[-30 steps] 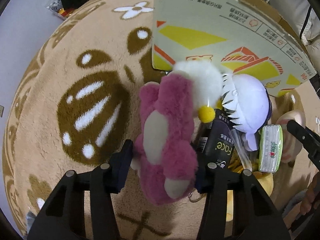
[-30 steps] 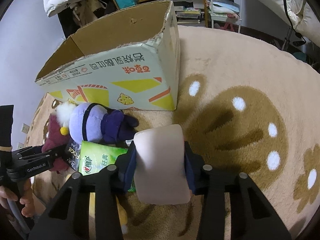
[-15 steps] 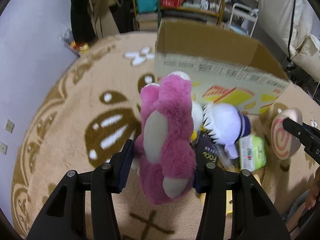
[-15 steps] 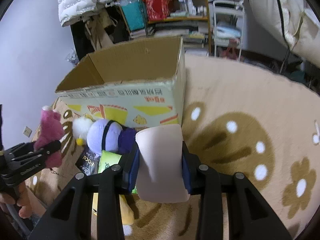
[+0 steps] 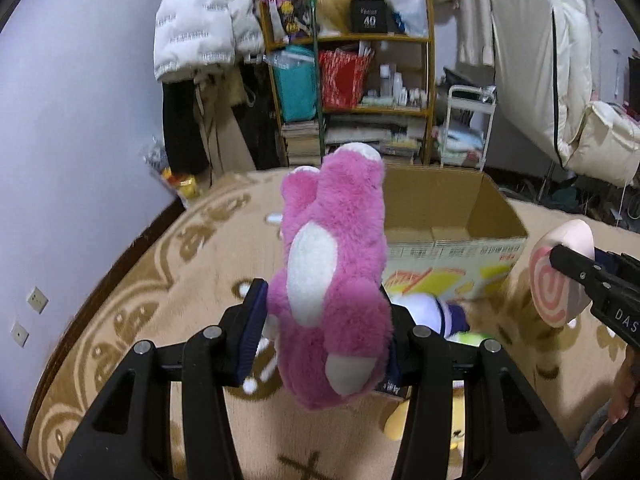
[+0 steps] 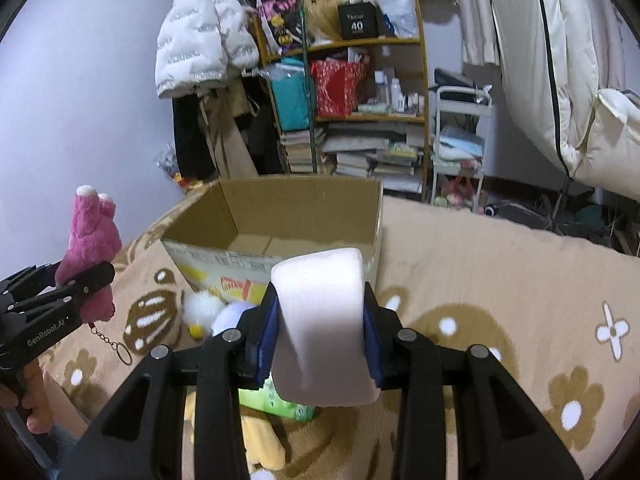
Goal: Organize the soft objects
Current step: 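Close the left gripper on the pink bear while the right gripper grasps the pink cushion, then carry the pink bear into the box with the left gripper while the right gripper carries the cushion in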
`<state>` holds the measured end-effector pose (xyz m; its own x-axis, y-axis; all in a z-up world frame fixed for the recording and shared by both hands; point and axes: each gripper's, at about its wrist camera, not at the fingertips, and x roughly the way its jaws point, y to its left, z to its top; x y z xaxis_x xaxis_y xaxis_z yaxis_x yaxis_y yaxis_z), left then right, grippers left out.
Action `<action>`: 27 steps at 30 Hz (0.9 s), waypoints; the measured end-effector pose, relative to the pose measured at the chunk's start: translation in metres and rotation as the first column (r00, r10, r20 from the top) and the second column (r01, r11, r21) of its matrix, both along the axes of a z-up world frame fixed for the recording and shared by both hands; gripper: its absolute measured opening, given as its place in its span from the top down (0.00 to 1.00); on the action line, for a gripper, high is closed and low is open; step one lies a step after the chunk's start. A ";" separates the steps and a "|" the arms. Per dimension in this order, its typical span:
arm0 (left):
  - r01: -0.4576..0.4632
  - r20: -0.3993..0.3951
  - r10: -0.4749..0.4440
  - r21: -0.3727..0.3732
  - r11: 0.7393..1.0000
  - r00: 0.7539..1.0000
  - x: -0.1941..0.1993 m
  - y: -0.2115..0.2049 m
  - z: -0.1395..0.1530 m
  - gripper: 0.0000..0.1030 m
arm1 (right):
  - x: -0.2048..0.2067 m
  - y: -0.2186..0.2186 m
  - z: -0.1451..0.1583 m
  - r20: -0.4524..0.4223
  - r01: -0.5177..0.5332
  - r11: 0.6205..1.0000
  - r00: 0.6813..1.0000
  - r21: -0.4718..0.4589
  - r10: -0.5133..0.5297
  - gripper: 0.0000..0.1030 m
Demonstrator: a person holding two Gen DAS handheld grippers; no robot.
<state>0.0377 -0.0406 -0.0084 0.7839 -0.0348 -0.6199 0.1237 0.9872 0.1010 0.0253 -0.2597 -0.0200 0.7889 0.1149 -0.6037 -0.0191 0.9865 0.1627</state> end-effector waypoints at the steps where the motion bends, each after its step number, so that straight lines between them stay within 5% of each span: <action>1: 0.001 0.011 -0.001 0.002 1.000 1.000 0.001 0.001 0.001 0.53 | 0.000 -0.001 0.002 0.008 -0.001 1.000 1.000 0.002 0.001 0.62; 14: 0.024 0.098 -0.029 0.046 0.999 0.995 0.032 -0.012 0.021 0.53 | 0.029 -0.002 0.021 0.084 -0.019 1.000 0.996 -0.003 0.019 0.62; 27: 0.072 0.038 -0.074 0.059 0.996 0.997 0.077 -0.028 0.006 0.53 | 0.071 -0.004 0.018 0.097 -0.040 0.999 0.995 0.020 0.038 0.62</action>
